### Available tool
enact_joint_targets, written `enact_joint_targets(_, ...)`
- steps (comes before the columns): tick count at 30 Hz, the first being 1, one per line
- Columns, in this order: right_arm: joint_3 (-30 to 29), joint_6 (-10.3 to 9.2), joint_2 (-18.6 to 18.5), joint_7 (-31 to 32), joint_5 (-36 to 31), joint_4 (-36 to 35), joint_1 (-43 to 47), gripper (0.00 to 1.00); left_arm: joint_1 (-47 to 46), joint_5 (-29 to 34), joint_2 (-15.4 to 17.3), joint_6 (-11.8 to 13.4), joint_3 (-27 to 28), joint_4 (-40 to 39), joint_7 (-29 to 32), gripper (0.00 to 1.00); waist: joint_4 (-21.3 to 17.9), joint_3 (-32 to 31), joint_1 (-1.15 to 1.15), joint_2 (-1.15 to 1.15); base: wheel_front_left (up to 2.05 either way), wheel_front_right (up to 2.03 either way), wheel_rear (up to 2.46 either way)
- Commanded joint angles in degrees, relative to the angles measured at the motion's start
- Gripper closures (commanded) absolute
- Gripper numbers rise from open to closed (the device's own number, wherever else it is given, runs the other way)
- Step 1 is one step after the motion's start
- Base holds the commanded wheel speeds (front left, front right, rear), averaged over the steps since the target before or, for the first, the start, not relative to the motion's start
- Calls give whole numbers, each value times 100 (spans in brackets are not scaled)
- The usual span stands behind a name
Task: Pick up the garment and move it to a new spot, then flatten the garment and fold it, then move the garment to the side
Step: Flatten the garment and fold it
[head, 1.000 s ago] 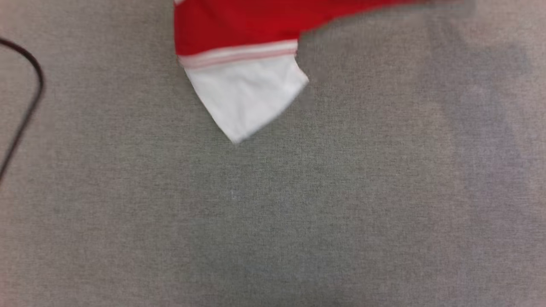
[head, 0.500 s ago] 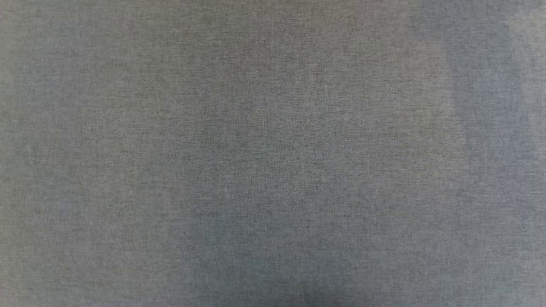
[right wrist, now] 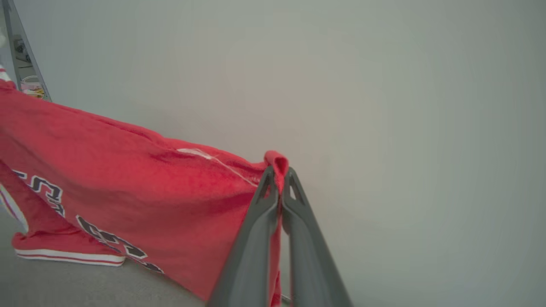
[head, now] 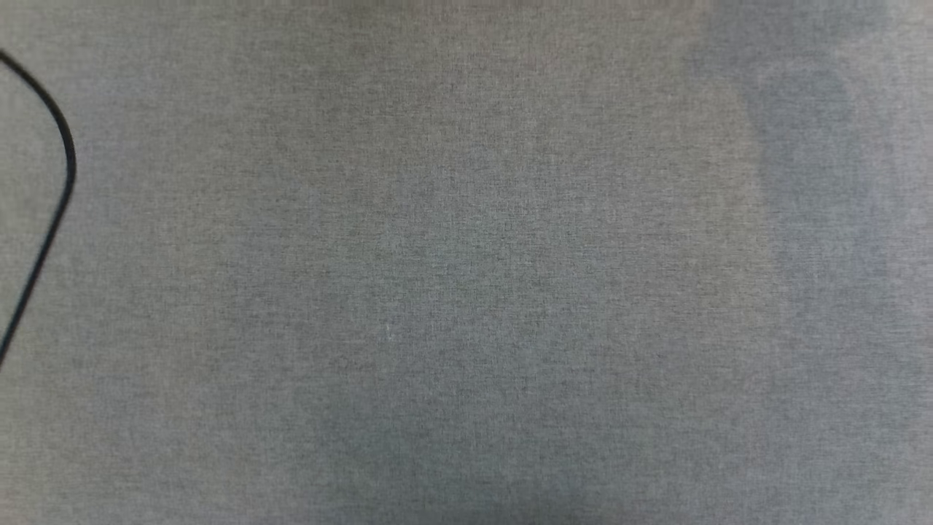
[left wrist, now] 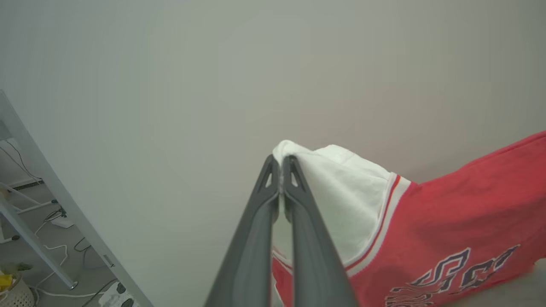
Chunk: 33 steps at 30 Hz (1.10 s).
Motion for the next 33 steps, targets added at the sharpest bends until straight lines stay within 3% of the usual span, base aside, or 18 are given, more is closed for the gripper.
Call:
enact_joint_targets(1,130,-4,-3,-103,137,9,278,100,345,-24,87,34,-18,-32,-120,100,-10,-178,-1,0,0,0,0)
enact_joint_targets(10,1060,-4,-532,-434,850,-433,1901,100,2474,-183,410,413,-223,-675,-424,100,59,-995,-1,0,0,0,0)
enact_joint_targets(16,1502,-4,-824,-600,1290,-864,3241,100,4409,-414,700,1030,-351,-1620,-486,100,109,-1597,-1,0,0,0,0)
enact_joint_targets(25,1711,-4,-1163,-781,1597,-1243,5050,100,6987,-877,905,2031,-598,-3034,-438,100,127,-2281,-1,0,0,0,0)
enact_joint_targets(33,1542,-4,-1385,-821,1789,-1503,6309,100,8599,-1405,904,2447,-765,-3638,-490,100,97,-2730,-1,0,0,0,0)
